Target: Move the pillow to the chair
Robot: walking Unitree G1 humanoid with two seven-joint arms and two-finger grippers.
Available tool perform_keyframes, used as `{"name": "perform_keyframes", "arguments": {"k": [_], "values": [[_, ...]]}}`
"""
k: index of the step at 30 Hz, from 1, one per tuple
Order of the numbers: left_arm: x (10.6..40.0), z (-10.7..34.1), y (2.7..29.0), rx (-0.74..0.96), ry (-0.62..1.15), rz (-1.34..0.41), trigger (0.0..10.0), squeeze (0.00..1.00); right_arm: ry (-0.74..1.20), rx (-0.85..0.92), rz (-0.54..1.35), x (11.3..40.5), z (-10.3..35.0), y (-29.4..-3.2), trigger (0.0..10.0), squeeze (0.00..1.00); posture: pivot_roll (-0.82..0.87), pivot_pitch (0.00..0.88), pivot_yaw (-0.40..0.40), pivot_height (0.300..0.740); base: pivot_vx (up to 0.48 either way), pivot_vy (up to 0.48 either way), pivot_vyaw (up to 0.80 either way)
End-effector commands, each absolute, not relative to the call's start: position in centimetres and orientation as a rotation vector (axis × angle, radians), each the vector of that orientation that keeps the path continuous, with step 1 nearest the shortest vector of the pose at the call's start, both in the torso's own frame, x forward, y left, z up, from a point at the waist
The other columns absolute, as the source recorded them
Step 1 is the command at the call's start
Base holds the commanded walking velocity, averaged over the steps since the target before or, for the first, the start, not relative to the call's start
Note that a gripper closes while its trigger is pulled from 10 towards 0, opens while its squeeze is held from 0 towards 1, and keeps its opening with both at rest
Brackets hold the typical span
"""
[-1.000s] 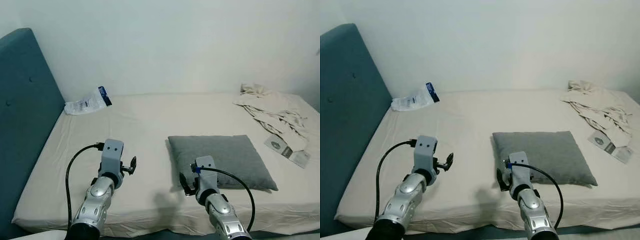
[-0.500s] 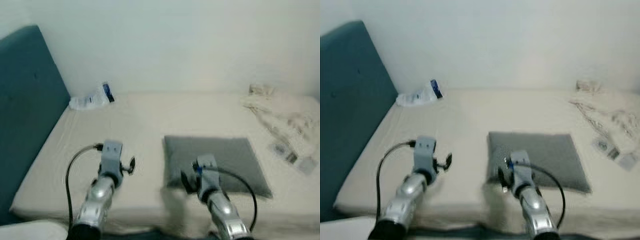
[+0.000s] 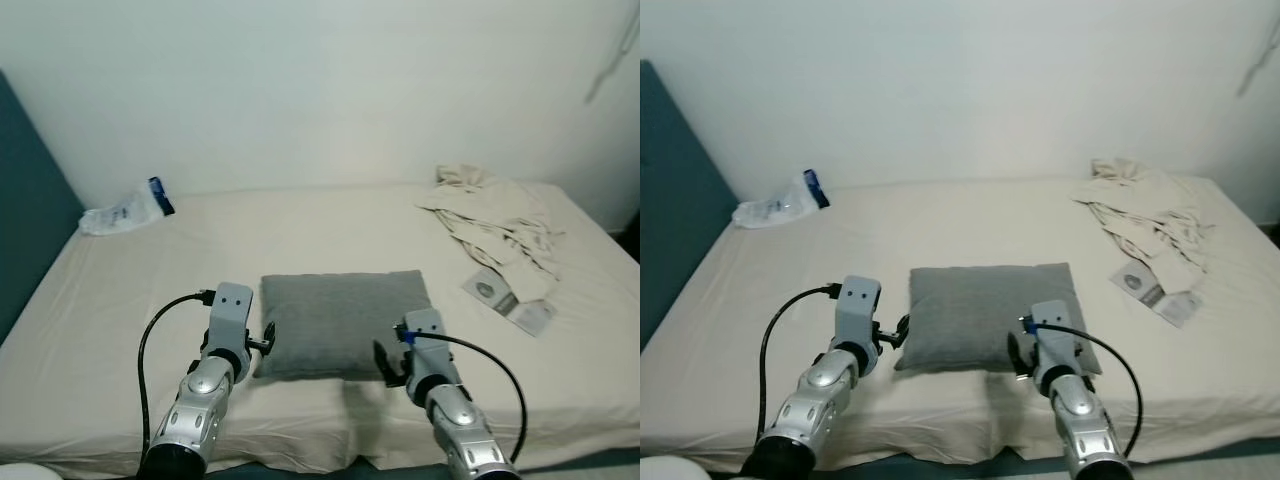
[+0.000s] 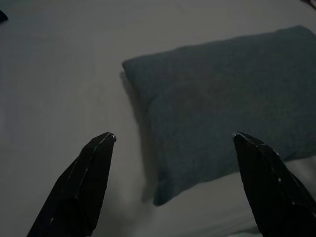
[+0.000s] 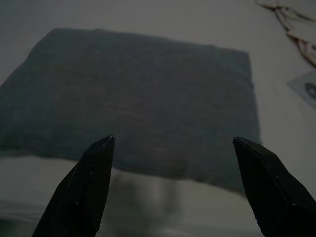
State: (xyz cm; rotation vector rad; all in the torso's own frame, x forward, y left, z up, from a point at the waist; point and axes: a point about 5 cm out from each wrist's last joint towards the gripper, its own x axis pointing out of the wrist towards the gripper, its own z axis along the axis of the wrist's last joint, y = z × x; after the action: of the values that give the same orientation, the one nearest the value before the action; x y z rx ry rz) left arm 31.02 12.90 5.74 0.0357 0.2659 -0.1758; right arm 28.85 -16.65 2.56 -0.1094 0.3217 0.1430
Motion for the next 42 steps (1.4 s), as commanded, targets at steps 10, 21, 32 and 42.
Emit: {"name": "perform_keyframes", "arguments": {"k": [10,21,32,42], "values": [[30.9,5.8,13.3,0.043,0.244,-0.159,10.0,0.00,0.320,-0.087,0.164,28.7,2.5,-15.7,10.0,0.00,-0.04,0.072,0.006,0.740,0.000,0.000,0.00],[31.3,6.3,13.4,0.027,0.222,-0.146,10.0,0.00,0.245,-0.112,0.121,30.2,4.2,-16.3,10.0,0.00,-0.05,0.080,0.006,0.740,0.000,0.000,0.00],[31.7,6.5,12.8,0.013,0.221,-0.177,10.0,0.00,0.205,-0.068,0.101,31.3,5.6,-17.0,10.0,0.00,-0.05,0.082,0.000,0.710,0.000,0.000,0.00],[32.2,6.8,13.0,0.001,0.219,-0.178,10.0,0.00,0.188,-0.091,0.099,32.2,6.7,-18.0,10.0,0.00,-0.06,0.085,-0.003,0.666,0.000,0.000,0.00]]}}
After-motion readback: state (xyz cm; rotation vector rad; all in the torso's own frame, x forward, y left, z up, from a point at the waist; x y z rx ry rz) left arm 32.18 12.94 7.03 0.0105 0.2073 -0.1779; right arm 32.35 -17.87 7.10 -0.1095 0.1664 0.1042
